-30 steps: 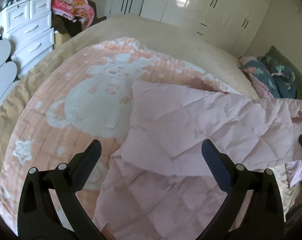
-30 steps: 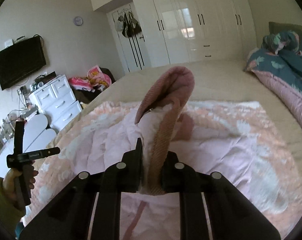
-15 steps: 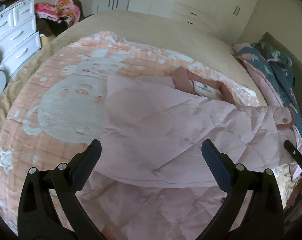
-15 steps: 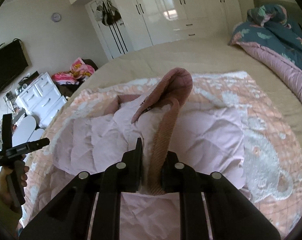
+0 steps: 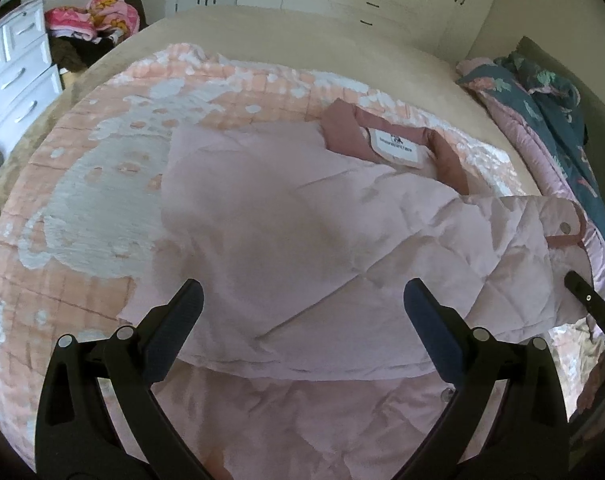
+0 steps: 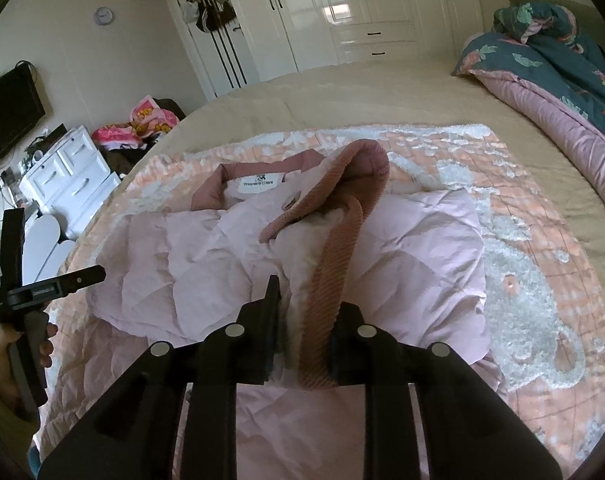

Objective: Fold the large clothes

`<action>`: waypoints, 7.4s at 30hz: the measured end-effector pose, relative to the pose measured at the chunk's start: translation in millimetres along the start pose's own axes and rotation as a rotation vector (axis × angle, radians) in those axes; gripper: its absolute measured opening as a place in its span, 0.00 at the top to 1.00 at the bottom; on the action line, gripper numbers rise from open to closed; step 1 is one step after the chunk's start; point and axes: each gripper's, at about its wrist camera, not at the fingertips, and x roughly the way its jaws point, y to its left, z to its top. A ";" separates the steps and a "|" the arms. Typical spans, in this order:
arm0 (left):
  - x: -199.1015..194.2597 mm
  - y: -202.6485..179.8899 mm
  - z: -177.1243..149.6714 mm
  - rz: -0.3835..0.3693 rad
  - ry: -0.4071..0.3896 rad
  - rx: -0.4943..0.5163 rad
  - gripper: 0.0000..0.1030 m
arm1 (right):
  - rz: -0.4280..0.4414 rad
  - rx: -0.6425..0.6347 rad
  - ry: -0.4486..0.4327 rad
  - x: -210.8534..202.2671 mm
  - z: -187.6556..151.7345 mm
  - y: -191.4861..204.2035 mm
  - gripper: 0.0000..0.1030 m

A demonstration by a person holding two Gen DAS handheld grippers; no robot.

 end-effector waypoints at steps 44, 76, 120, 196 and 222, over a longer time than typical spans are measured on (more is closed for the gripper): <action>54.2 13.5 -25.1 -0.044 0.067 0.033 0.08 | -0.166 -0.244 0.277 119.7 -25.8 90.9 0.10; -33.4 3.0 -51.1 -0.066 0.018 0.001 0.08 | -0.062 -0.042 0.194 58.0 -47.0 82.9 0.04; -168.4 -26.3 -84.0 -0.106 -0.152 0.099 0.08 | -0.007 -0.066 -0.082 -131.8 -35.9 107.8 0.04; -145.2 72.4 -257.1 0.095 0.008 0.032 0.08 | -0.176 0.039 0.148 -174.7 -226.6 -15.3 0.04; -137.1 118.6 -297.8 0.038 0.086 -0.057 0.08 | -0.153 0.176 0.305 -191.9 -290.0 -67.9 0.04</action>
